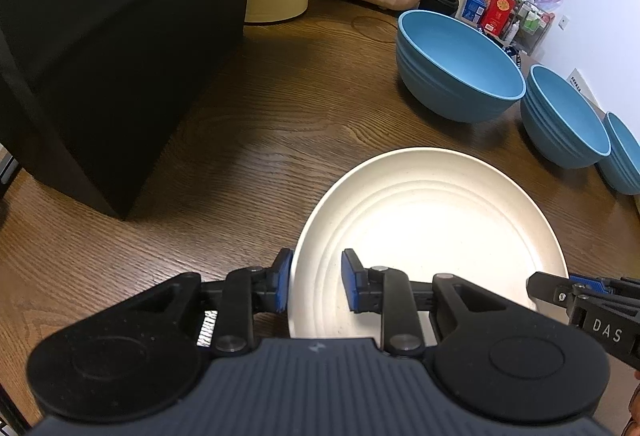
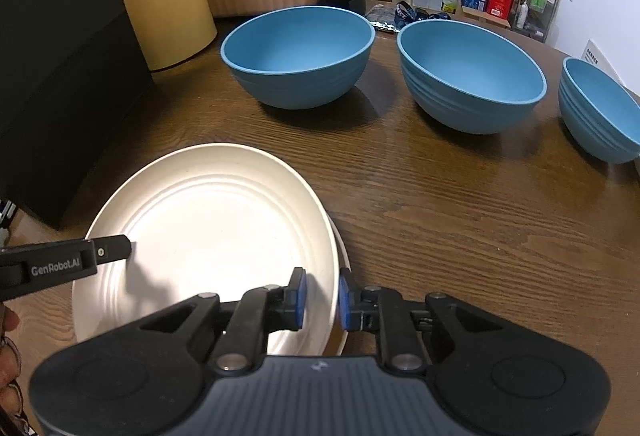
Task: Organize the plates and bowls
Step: 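Open both tools to release the plate onto the other plate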
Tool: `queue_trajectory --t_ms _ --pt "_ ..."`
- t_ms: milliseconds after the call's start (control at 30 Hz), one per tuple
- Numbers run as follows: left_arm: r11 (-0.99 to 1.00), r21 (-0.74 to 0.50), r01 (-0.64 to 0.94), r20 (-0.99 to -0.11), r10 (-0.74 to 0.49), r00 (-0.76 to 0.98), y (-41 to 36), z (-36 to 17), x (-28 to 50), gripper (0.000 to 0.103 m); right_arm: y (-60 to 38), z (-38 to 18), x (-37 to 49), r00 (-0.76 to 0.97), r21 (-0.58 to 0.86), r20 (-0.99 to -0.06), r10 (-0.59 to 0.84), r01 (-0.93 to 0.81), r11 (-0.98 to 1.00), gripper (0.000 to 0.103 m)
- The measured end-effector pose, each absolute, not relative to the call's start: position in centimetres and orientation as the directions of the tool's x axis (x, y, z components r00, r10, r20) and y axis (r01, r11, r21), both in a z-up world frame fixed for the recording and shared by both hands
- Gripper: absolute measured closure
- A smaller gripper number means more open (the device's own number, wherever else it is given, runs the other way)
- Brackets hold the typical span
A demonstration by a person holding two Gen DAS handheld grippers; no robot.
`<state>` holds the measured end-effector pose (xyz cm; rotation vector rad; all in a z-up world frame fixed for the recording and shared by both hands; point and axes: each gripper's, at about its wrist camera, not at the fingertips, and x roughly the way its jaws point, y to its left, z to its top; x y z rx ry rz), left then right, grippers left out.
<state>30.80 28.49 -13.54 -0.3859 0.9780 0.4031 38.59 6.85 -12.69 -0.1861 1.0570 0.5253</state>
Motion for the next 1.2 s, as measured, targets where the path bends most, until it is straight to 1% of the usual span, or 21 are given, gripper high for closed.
queue_trajectory --t_ms 100,200,233,267,300,467,533,600,633,667,700,733,767,800,833,867,900,967,1000,1033,1200 --pt "0.862 -0.130 -0.491 -0.854 0.154 0.497 28.5 -13.5 30.8 0.077 6.8 -12.7 38.6 0.380 0.109 -0.867 0.324 -0.488 0.866 0.086" --pt "0.862 -0.127 -0.491 -0.856 0.155 0.493 28.5 -13.6 30.9 0.077 6.5 -12.6 38.7 0.373 0.134 -0.864 0.337 -0.475 0.870 0.082" --pt "0.862 -0.124 -0.492 -0.857 0.156 0.491 28.5 -13.6 30.9 0.077 6.4 -12.5 38.8 0.377 0.135 -0.862 0.338 -0.473 0.871 0.075" --pt "0.861 -0.123 -0.493 -0.858 0.157 0.489 28.4 -13.7 30.9 0.077 6.4 -12.3 38.7 0.387 0.125 -0.860 0.332 -0.470 0.874 0.065" --pt "0.861 -0.124 -0.494 -0.858 0.157 0.489 28.4 -13.7 30.9 0.077 6.3 -12.2 38.7 0.396 0.121 -0.857 0.331 -0.469 0.875 0.062" --pt "0.863 -0.129 -0.489 -0.856 0.152 0.495 28.3 -13.6 30.9 0.076 6.1 -11.9 38.7 0.400 0.125 -0.853 0.335 -0.468 0.875 0.062" --pt "0.862 -0.130 -0.491 -0.855 0.153 0.496 28.3 -13.6 30.8 0.074 6.1 -11.8 38.7 0.401 0.124 -0.853 0.334 -0.465 0.876 0.062" --pt "0.859 -0.130 -0.495 -0.852 0.159 0.499 28.4 -13.5 30.7 0.064 6.0 -11.8 38.7 0.405 0.122 -0.852 0.331 -0.462 0.878 0.061" --pt "0.857 -0.129 -0.499 -0.849 0.164 0.503 28.4 -13.3 30.6 0.061 5.9 -11.7 38.7 0.406 0.119 -0.853 0.328 -0.460 0.880 0.058" --pt "0.855 -0.131 -0.502 -0.845 0.169 0.508 28.5 -13.2 30.5 0.056 5.9 -11.7 38.7 0.408 0.116 -0.853 0.324 -0.458 0.881 0.049" --pt "0.853 -0.134 -0.504 -0.841 0.171 0.513 28.5 -13.1 30.3 0.049 5.8 -11.7 38.7 0.411 0.112 -0.854 0.320 -0.456 0.883 0.043" --pt "0.850 -0.137 -0.509 -0.836 0.176 0.520 28.6 -12.8 30.1 0.043 5.8 -11.7 38.6 0.413 0.110 -0.854 0.318 -0.455 0.884 0.034" --pt "0.846 -0.139 -0.514 -0.831 0.183 0.526 28.6 -12.6 29.9 0.030 5.7 -11.6 38.6 0.415 0.108 -0.853 0.317 -0.454 0.884 0.027" --pt "0.841 -0.141 -0.521 -0.823 0.193 0.534 28.7 -12.4 29.7 0.017 5.6 -11.6 38.6 0.418 0.107 -0.851 0.317 -0.453 0.885 0.025" --pt "0.838 -0.146 -0.526 -0.815 0.200 0.544 28.7 -12.1 29.4 0.013 5.5 -11.5 38.5 0.418 0.108 -0.850 0.319 -0.455 0.884 0.019" --pt "0.834 -0.156 -0.529 -0.803 0.205 0.560 28.7 -11.8 29.0 0.006 5.5 -11.4 38.4 0.418 0.110 -0.849 0.322 -0.456 0.883 0.016" --pt "0.831 -0.167 -0.530 -0.792 0.207 0.574 28.7 -11.5 28.7 0.000 5.4 -11.2 38.4 0.418 0.113 -0.848 0.326 -0.457 0.882 0.015" --pt "0.822 -0.182 -0.539 -0.767 0.225 0.601 28.7 -10.9 27.9 0.000 5.3 -11.1 38.3 0.415 0.117 -0.848 0.329 -0.459 0.880 0.013" --pt "0.820 -0.185 -0.542 -0.757 0.233 0.611 28.7 -10.7 27.6 0.000 5.2 -11.0 38.2 0.412 0.117 -0.850 0.328 -0.459 0.881 0.009" --pt "0.817 -0.189 -0.545 -0.747 0.241 0.620 28.7 -10.5 27.3 0.000 5.3 -11.0 38.3 0.410 0.118 -0.851 0.327 -0.458 0.881 0.000" --pt "0.806 -0.205 -0.555 -0.727 0.254 0.638 28.6 -9.9 26.4 0.000 4.7 -10.5 37.9 0.424 0.108 -0.847 0.320 -0.453 0.885 0.000"
